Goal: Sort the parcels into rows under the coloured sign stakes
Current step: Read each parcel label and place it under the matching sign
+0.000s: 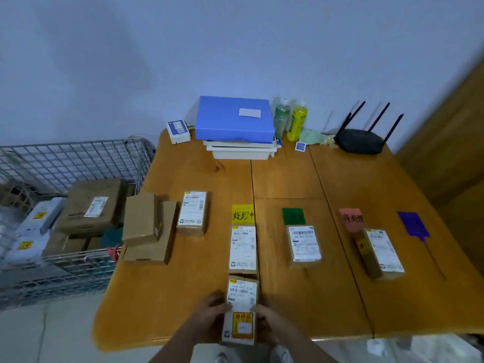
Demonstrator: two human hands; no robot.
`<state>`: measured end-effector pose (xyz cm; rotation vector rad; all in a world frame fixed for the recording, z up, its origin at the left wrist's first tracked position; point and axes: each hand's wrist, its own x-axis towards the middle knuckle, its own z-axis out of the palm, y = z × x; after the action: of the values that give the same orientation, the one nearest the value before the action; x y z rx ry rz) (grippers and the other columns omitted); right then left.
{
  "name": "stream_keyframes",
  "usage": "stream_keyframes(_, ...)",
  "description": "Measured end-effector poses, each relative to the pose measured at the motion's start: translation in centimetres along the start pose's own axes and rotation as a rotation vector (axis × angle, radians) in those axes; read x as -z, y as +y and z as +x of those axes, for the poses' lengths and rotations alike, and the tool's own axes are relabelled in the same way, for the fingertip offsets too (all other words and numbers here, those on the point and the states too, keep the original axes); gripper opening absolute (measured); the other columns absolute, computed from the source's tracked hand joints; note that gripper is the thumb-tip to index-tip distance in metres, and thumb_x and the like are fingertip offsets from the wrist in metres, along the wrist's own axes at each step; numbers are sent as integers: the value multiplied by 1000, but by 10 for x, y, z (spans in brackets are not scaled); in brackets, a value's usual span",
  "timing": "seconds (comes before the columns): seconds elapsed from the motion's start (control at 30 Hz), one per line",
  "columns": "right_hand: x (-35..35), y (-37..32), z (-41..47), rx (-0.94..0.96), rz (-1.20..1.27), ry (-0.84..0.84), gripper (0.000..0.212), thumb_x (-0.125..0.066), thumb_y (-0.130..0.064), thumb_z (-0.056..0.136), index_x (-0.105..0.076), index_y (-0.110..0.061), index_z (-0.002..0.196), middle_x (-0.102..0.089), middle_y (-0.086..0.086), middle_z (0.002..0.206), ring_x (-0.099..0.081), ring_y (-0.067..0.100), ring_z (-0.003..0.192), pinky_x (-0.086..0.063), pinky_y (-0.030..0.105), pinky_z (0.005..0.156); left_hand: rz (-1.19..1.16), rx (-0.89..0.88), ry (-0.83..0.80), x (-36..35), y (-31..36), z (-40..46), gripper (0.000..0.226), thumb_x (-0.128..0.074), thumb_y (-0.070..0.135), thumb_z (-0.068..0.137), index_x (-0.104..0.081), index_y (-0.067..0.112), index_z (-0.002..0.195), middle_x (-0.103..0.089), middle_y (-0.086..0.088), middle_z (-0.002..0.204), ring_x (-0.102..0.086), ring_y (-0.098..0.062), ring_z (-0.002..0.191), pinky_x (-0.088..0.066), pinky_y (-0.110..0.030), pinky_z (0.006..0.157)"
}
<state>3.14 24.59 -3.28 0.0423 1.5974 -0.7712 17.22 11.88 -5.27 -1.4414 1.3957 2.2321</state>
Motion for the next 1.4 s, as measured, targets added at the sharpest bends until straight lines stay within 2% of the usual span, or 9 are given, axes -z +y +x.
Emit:
stream_keyframes(0.23,-5,-14,13,39,-107,75,14,-50,-27,92,-59,-18,99,-64,-1,88,-59,13,78,-46,35,88,153,-72,20,-8,13,13,29,-50,14,95,-57,11,123,-66,-9,120,-66,-20,95,-56,-30,78)
stream_keyframes(0.33,-6,-19,9,71,-122,85,9,-53,-28,91,-58,-22,95,-66,-2,90,-62,13,82,-48,30,80,175,-62,19,-5,11,15,34,-50,17,95,-55,11,128,-66,-8,123,-67,-19,98,-53,-23,70)
stream_keyframes(0.57,-4,-23,17,85,-117,99,21,-52,-31,91,-60,-19,106,-66,-2,96,-62,16,91,-45,30,79,192,-57,55,-7,17,19,38,-48,17,97,-50,11,134,-62,-12,128,-63,-27,111,-54,-32,83)
stream_keyframes(0.7,-2,-27,17,119,-75,157,9,-49,-28,94,-56,-24,90,-62,-5,89,-60,11,84,-45,26,77,221,-63,67,-10,22,19,47,-52,22,95,-43,11,140,-62,-10,128,-63,-24,110,-54,-36,89)
stream_keyframes(0.8,2,-35,15,265,-99,339,11,-51,-25,93,-58,-22,84,-62,-4,82,-59,7,72,-44,21,63,311,-106,231,-8,35,15,46,-52,29,94,-45,13,136,-61,-10,126,-60,-25,112,-50,-39,97)
stream_keyframes(0.97,-8,-81,15,457,-348,484,11,-48,-29,92,-58,-24,93,-63,-5,81,-58,10,68,-42,22,57,419,-276,542,20,76,14,33,-49,23,96,-52,9,125,-62,-5,98,-58,-14,75,-48,-29,69)
stream_keyframes(1.1,-42,-130,18,614,-467,399,20,-45,-25,89,-49,-21,71,-49,-3,66,-44,14,58,-33,29,56,433,-369,783,51,113,11,31,-53,24,92,-52,10,119,-58,-10,118,-59,-26,106,-50,-39,89)
stream_keyframes(1.2,-77,-160,25,612,-511,208,11,-47,-28,91,-53,-23,83,-46,-5,65,-43,12,56,-33,26,57,528,-357,1009,83,133,10,52,-58,31,88,-43,5,131,-46,-15,131,-44,-31,125,-42,-44,101)
stream_keyframes(1.4,-134,-180,50,526,-545,-17,16,-50,-34,89,-56,-23,99,-55,-3,85,-53,16,82,-41,28,72,708,70,1017,155,140,26,84,-58,57,81,-21,20,147,-1,-16,159,-4,-39,146,-13,-51,118)
